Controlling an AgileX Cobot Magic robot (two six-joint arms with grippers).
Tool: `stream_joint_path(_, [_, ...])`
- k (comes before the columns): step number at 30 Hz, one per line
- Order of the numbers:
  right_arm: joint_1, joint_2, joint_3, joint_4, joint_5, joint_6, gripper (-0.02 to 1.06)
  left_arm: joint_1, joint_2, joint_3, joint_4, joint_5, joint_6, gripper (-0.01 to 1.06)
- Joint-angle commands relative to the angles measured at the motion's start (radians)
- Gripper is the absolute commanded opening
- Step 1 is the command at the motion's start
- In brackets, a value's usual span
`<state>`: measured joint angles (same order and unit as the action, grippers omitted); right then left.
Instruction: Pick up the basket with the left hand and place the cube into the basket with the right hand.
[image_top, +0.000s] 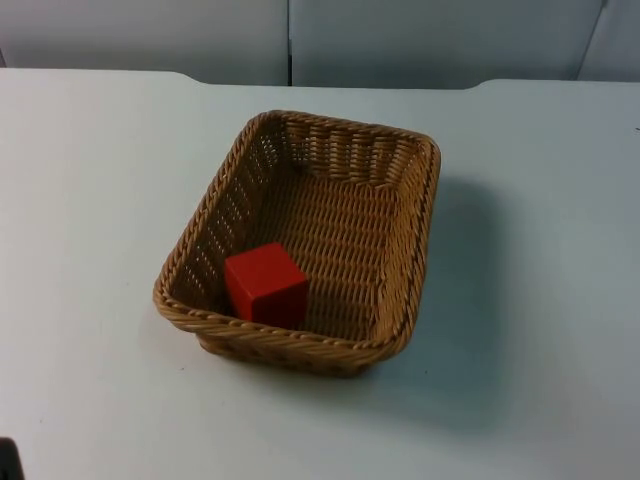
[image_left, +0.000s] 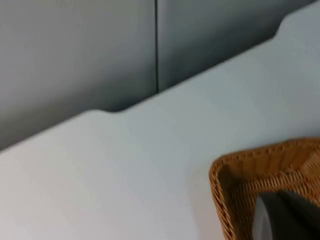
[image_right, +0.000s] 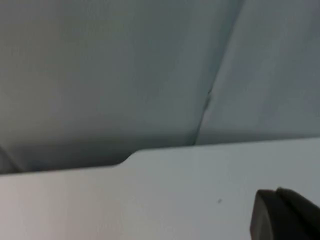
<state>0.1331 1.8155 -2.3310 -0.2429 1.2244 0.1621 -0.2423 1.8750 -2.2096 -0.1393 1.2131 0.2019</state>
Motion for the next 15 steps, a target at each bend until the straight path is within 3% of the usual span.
stream_joint_path(1, [-0.005,-0.107,0.003,-0.063,-0.003,0.011,0.01,-0.002,-0.09,-0.009,0.037,0.008,-0.004,0.0])
stream_joint_path(4, [-0.005,-0.245,0.056,-0.115,-0.003,0.004,0.01,-0.002,-0.208,0.021,0.093,0.008,-0.02,0.0])
stream_joint_path(7, [-0.005,-0.463,0.227,-0.175,-0.003,0.073,0.01,-0.002,-0.397,0.174,0.178,0.008,-0.048,0.0])
stream_joint_path(8, [-0.005,-0.463,0.227,-0.175,-0.003,0.073,0.01,-0.002,-0.397,0.174,0.178,0.008,-0.048,0.0])
stream_joint_path(10, [-0.005,-0.684,0.455,-0.179,-0.045,0.123,0.01,-0.002,-0.569,0.392,0.202,-0.006,-0.048,0.0])
stream_joint_path(11, [-0.005,-0.732,0.514,-0.177,-0.072,0.132,0.01,-0.002,-0.648,0.48,0.202,-0.057,-0.05,0.0])
stream_joint_path(12, [-0.005,-0.861,0.708,-0.172,-0.154,0.168,0.01,-0.002,-0.73,0.594,0.202,-0.113,-0.061,0.0])
stream_joint_path(13, [-0.005,-0.96,0.822,-0.167,-0.219,0.198,0.01,-0.002,-0.813,0.714,0.2,-0.166,-0.073,0.0])
stream_joint_path(14, [-0.005,-0.96,0.822,-0.167,-0.219,0.198,0.01,-0.002,-0.813,0.714,0.2,-0.166,-0.073,0.0])
stream_joint_path(15, [-0.005,-1.062,0.936,-0.155,-0.273,0.206,0.01,-0.002,-0.883,0.817,0.199,-0.209,-0.093,0.0])
